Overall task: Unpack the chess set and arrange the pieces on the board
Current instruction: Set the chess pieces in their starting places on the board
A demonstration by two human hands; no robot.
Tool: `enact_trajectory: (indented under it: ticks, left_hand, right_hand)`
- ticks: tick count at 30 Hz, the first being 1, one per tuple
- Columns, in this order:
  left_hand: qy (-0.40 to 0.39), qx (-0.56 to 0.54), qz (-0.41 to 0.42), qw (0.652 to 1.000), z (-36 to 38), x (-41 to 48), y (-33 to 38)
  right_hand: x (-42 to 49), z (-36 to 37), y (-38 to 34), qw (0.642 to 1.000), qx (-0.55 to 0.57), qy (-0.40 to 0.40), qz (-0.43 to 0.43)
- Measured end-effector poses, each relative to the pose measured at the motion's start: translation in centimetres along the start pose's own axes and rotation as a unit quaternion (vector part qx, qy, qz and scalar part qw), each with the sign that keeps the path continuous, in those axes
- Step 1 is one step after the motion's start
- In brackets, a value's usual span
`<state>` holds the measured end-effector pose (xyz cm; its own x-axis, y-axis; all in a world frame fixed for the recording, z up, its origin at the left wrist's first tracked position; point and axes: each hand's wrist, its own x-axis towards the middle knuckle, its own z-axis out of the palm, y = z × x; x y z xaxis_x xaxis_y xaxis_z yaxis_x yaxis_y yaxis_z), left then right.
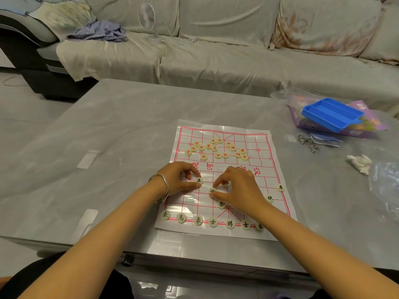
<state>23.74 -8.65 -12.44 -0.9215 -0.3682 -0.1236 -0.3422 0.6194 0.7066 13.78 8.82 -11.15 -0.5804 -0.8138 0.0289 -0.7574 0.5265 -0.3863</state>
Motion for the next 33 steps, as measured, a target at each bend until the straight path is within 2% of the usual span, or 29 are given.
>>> enact_trajectory:
  ticks: [7,13,16,18,20,22,25,30,33]
  left_hand:
    - [0.005,-0.007,0.009,1.000,-0.5,-0.4,-0.1]
    - [0.074,-0.039,-0.012,0.996,-3.8,-1.5,-1.5]
    - [0.051,0.008,-0.034,0.998,-4.8,-2.5,-3.0]
    - [0.026,0.102,-0.030,0.994,-4.7,-3.2,-4.0]
    - [0.005,0.184,-0.021,0.983,-4.6,-3.7,-4.9]
    - [-0.004,0.221,-0.011,0.975,-4.4,-4.0,-5.7]
    - [-0.006,0.227,-0.005,0.974,-4.1,-4.2,-6.2]
    - [-0.012,0.226,-0.008,0.974,-4.0,-4.3,-6.4]
    - [-0.014,0.215,-0.014,0.976,-3.9,-4.3,-6.4]
  right_hand:
    - [0.3,0.2,-0.5,1.000,-0.014,-0.001,0.004]
    - [1.6,-0.5,-1.9,0.999,-0.015,-0.031,-0.028]
    - [3.1,-0.9,-3.3,0.998,0.055,-0.001,-0.034]
    - [4.3,-0.6,-4.5,0.995,0.082,0.007,-0.048]
    - [5.4,0.2,-5.8,0.995,0.082,-0.008,-0.063]
    - [6.0,1.3,-6.6,0.995,0.067,-0.032,-0.067]
    - [6.3,2.4,-6.8,0.994,0.063,-0.050,-0.069]
    - [6.1,2.5,-6.1,0.996,0.068,-0.026,-0.047]
    - [6.2,2.5,-6.2,0.995,0.074,-0.038,-0.048]
